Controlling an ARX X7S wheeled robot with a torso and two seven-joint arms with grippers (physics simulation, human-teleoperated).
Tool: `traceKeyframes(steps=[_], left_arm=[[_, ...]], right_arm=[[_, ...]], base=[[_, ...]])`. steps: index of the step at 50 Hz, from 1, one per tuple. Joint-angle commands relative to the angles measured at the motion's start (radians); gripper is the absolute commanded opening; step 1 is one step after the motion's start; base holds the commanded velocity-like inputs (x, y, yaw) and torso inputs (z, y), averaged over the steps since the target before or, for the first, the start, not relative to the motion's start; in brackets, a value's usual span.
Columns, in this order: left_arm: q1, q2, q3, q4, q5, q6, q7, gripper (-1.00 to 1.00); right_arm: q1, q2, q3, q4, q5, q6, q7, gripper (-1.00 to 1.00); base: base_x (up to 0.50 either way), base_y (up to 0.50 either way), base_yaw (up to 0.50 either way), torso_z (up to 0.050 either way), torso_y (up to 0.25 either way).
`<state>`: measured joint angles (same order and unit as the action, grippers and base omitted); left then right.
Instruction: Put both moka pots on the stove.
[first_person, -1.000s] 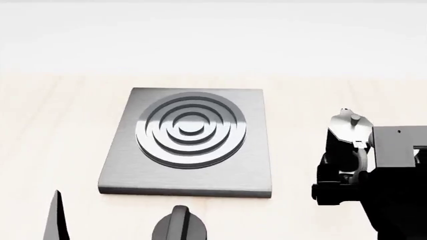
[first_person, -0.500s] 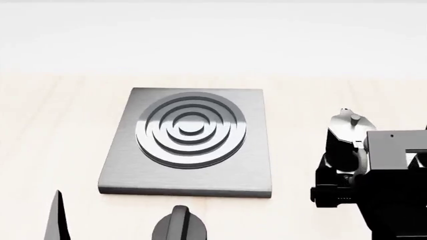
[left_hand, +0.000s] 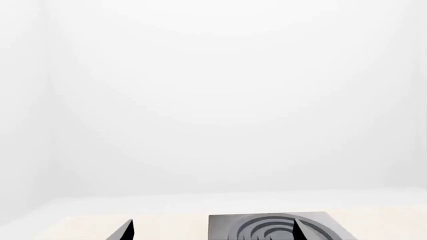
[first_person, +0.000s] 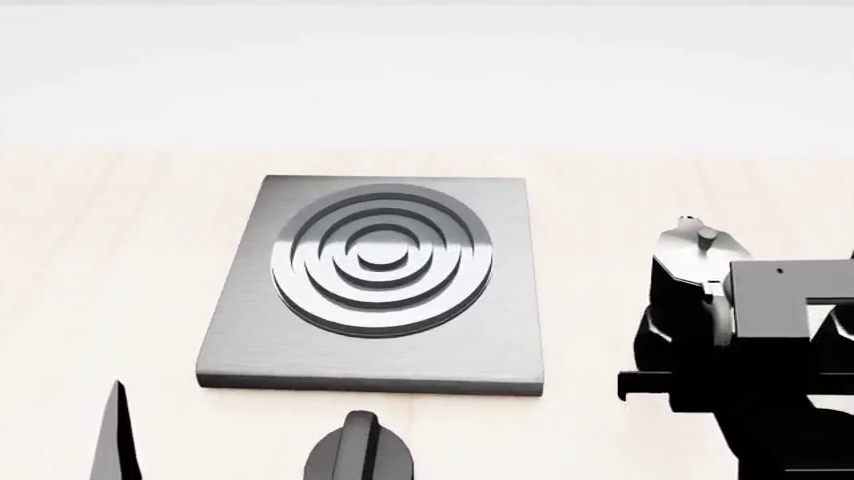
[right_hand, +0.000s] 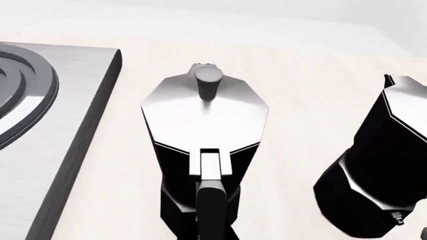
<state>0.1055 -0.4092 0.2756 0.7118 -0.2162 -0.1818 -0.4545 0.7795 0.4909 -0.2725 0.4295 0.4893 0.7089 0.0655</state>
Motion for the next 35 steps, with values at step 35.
traceKeyframes(steps=[35], left_arm=[[-0.003, -0.008, 0.015, -0.010, 0.006, 0.004, -0.012, 1.00]], right_arm=[[-0.021, 0.043, 0.084, -0.515, 0.063, 0.110, 0.169, -1.00]], base=[[0.00, 0.00, 0.00, 0.000, 0.001]])
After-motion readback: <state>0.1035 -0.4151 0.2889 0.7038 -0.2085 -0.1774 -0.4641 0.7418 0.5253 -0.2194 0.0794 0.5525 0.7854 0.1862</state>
